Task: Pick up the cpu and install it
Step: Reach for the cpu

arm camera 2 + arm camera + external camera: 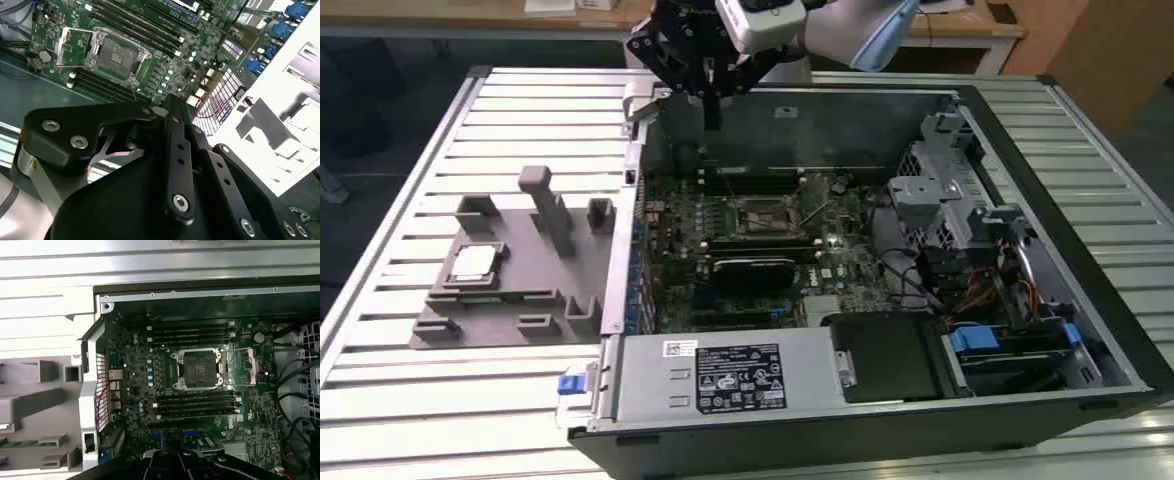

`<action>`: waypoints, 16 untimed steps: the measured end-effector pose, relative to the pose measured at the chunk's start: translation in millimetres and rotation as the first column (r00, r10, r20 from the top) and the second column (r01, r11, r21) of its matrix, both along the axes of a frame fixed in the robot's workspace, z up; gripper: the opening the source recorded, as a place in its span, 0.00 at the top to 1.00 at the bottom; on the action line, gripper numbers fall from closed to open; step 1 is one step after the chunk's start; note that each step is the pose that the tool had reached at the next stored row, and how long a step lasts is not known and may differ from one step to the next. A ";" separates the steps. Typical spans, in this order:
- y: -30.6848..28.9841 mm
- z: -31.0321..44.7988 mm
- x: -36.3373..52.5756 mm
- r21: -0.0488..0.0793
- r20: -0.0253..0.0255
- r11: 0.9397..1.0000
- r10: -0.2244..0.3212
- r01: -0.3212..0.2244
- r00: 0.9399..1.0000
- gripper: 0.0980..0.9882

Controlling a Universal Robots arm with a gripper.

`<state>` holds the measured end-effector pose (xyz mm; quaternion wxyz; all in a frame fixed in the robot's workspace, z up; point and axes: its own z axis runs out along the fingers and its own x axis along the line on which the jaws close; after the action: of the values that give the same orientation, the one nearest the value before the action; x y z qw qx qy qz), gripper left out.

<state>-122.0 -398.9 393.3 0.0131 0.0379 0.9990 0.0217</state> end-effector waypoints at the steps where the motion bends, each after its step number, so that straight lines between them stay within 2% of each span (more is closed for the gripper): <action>1: 0.0 0.0 0.0 0.000 0.000 1.000 0.000 0.000 1.000 0.99; 10: 0.0 0.0 0.0 0.000 0.000 1.000 0.000 0.000 1.000 0.99; 16: 0.0 0.0 -4.3 0.000 0.000 1.000 0.000 0.000 1.000 0.99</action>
<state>-126.2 -399.0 393.3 0.0131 0.0378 0.9990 0.0217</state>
